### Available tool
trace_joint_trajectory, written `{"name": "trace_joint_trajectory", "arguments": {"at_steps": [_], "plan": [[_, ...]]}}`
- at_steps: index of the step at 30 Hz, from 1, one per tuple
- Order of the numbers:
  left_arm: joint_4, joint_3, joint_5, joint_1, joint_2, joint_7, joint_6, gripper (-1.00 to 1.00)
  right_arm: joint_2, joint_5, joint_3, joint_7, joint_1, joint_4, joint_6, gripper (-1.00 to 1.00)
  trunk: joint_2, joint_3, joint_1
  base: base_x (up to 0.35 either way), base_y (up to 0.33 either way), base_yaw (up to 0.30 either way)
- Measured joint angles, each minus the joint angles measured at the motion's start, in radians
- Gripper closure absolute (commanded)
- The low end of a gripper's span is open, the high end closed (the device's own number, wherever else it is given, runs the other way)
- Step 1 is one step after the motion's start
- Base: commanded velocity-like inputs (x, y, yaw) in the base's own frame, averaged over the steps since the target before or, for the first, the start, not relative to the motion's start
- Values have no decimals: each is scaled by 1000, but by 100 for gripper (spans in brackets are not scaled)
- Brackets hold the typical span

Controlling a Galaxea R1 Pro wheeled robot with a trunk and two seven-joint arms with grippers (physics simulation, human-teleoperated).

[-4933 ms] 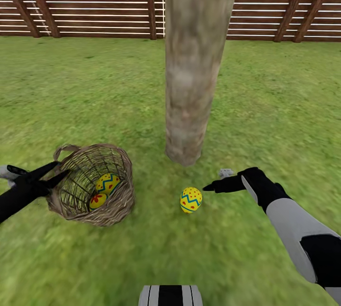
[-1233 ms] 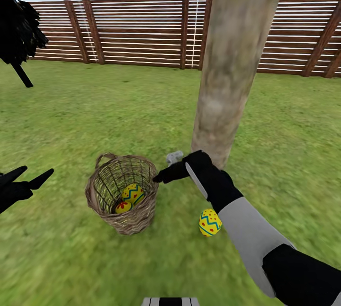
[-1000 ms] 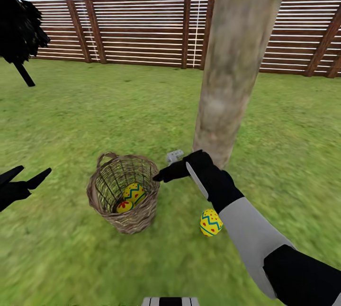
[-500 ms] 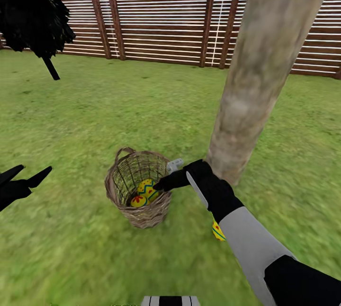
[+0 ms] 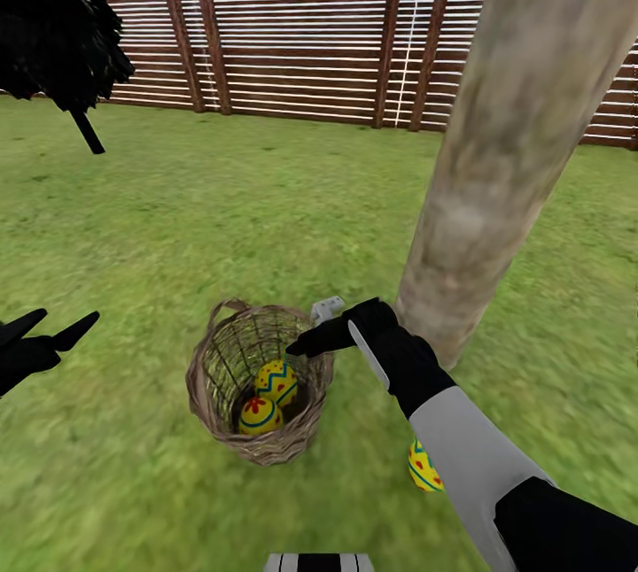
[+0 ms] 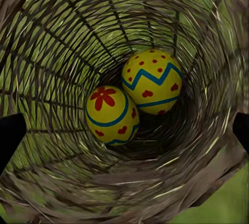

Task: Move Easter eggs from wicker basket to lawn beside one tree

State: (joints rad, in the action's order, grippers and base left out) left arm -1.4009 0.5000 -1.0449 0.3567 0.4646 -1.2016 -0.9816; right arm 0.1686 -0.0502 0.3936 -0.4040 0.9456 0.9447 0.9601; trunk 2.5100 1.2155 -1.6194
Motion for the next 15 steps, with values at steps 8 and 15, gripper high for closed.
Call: {"name": "trace_joint_trajectory", "arguments": {"at_steps": [8,15], "plan": [[-1,3,0,-1,-16,0,1,-100,4,1,0,0,0,-1,1,-100,0,-6,-1,77,138,-119],[-1,3,-1,-1,-18,-1,0,-100,3,1,0,0,0,-1,0,-100,0,-8,0,23,305,-110]]}}
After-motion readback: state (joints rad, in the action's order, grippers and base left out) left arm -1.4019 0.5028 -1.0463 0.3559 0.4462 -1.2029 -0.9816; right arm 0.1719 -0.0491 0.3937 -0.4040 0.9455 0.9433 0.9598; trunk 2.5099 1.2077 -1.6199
